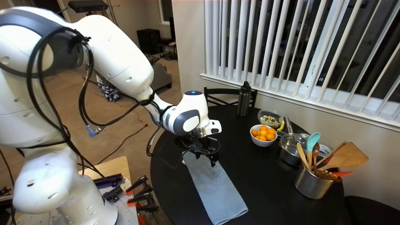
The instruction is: Unfold the blue towel at the center
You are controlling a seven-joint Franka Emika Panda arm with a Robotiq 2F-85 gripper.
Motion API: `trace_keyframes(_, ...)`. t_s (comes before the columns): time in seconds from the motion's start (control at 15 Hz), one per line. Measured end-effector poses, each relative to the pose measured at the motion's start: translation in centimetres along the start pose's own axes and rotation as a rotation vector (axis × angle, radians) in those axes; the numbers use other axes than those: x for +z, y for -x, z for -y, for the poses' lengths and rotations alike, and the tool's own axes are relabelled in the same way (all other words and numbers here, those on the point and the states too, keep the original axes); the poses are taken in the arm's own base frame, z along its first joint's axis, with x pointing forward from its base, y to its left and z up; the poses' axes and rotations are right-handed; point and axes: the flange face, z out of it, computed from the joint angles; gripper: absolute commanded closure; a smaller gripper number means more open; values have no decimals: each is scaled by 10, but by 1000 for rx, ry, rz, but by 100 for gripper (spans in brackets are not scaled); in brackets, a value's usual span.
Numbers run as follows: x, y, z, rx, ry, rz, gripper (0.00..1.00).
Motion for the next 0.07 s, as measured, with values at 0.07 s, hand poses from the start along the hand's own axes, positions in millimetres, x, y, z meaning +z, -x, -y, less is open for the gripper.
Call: trace_keyframes(0.07, 0, 0, 0, 0, 0, 0, 0)
